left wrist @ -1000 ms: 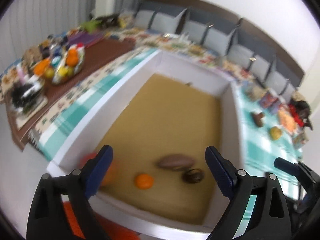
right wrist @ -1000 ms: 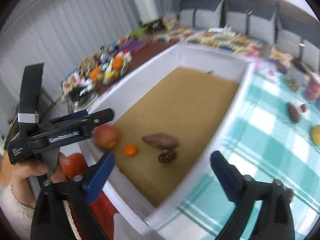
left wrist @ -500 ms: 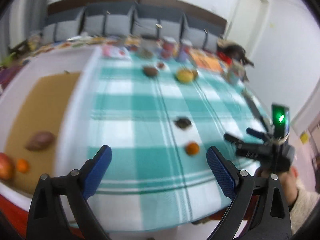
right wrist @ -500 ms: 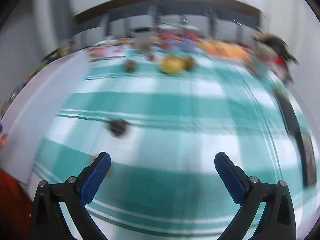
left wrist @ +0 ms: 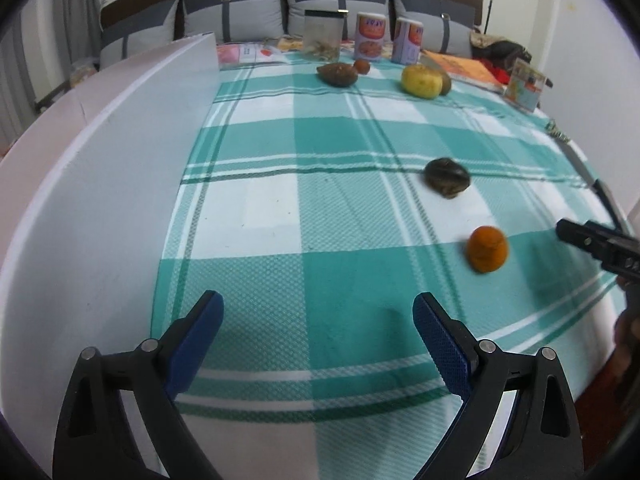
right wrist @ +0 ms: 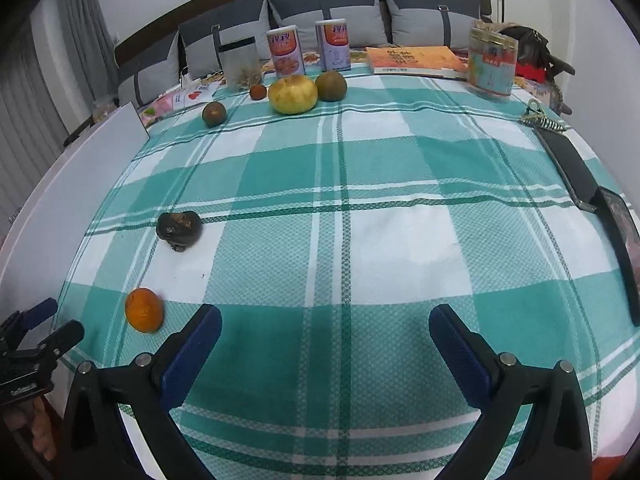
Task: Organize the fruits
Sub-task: 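Withdraw both open tools from the box back over the table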
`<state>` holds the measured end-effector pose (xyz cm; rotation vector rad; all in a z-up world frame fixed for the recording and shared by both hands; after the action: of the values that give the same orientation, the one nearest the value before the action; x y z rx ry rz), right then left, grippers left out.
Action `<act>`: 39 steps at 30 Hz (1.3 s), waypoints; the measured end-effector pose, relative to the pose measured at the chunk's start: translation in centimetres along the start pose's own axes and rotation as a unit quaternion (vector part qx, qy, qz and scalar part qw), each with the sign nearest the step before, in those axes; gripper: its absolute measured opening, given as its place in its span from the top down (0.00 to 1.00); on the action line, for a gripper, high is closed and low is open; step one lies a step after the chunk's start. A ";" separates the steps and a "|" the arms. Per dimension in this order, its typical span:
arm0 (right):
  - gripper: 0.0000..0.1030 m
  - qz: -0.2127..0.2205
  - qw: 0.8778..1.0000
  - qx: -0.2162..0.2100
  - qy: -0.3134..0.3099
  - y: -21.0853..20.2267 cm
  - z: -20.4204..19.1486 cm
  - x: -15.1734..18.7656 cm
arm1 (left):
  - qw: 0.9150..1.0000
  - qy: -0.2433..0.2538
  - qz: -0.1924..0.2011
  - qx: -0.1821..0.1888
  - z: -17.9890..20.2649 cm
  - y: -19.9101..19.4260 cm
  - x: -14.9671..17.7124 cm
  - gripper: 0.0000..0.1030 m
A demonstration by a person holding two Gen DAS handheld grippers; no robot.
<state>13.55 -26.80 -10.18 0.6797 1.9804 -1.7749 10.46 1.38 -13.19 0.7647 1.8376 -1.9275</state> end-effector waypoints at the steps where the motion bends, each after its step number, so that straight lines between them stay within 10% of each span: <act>1: 0.00 0.002 1.000 0.002 -0.003 0.0 -0.1 0.0 | 1.000 0.001 -0.002 0.000 0.0 0.2 0.1 0.06; 39: 0.00 -0.011 0.998 0.058 -0.026 1.9 0.2 1.7 | 1.000 -0.006 -0.016 -0.016 -0.5 1.8 0.7 0.01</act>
<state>13.26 -26.73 -12.74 0.6438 1.8694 -1.9133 11.11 1.79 -15.03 0.7148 1.8800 -1.9131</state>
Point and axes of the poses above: each gripper's, at about its wrist camera, not at the fingertips, and y roughly the way its jaws point, z to its right, x to its underside, the point moved 3 cm from there along y, roughly the way its jaws point, and after that the axes turned 2 degrees about y, right-handed, at the moved point
